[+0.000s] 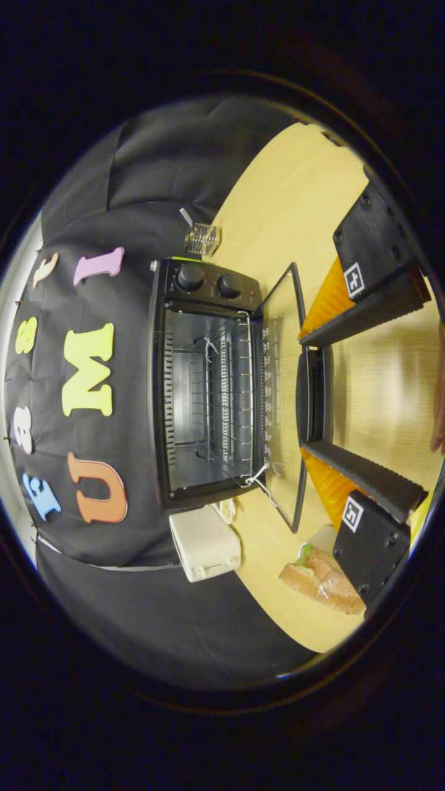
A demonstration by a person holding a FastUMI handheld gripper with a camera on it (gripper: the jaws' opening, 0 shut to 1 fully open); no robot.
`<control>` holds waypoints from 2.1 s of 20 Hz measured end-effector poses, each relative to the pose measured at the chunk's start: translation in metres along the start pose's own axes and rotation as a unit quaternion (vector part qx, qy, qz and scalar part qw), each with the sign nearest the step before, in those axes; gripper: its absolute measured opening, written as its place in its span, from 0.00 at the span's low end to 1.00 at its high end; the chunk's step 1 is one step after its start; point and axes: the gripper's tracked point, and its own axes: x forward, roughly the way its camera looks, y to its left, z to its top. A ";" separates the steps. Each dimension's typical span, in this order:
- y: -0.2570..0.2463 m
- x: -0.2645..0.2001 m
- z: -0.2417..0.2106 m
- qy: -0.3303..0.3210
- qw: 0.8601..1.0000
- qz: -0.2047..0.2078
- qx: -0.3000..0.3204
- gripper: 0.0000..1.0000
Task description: Open the toaster oven, put the food inside, and close the toaster oven door.
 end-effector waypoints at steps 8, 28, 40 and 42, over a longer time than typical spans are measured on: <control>0.001 0.008 -0.016 0.018 1.000 0.005 0.024 0.99; 0.114 -0.092 0.018 0.240 0.916 0.315 0.058 0.99; 0.157 -0.068 -0.014 0.384 0.839 0.363 0.129 0.48; 0.157 -0.073 -0.010 0.380 0.839 0.365 0.134 0.41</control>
